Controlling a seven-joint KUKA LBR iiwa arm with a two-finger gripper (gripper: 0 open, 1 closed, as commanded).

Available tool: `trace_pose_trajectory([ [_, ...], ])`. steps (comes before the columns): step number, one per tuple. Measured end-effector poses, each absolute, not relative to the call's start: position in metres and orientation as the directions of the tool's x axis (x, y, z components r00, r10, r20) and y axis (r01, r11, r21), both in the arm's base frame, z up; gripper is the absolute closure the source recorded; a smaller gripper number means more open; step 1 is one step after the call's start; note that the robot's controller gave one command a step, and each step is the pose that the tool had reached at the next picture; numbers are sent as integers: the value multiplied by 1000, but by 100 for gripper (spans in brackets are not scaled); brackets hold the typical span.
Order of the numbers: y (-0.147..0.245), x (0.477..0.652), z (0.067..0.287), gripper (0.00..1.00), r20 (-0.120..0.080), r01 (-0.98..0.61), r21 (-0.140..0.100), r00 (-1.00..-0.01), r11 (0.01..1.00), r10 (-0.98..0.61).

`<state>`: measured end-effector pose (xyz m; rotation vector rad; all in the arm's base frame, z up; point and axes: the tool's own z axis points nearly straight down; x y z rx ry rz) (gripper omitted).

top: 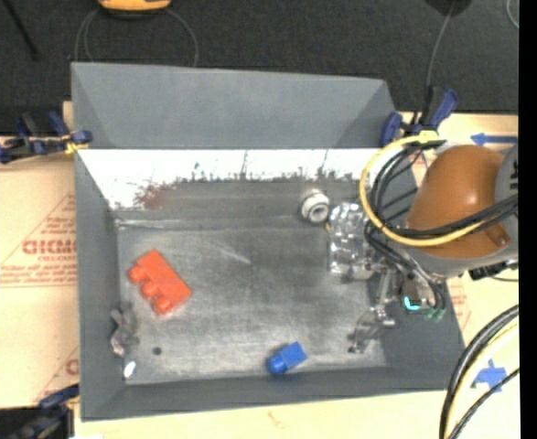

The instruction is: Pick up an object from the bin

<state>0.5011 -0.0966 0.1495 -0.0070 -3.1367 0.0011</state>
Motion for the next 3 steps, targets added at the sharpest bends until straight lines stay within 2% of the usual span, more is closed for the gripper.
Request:
trace_pose_trajectory([
  [1, 5, 481, 76, 0, -13, -17, 1, -1000, 1000, -17],
  [2, 1, 483, 79, 100, -18, -16, -1, -1000, 1000, -16],
  [3, 5, 476, 236, 100, -11, -147, -3, -989, 989, -147],
])
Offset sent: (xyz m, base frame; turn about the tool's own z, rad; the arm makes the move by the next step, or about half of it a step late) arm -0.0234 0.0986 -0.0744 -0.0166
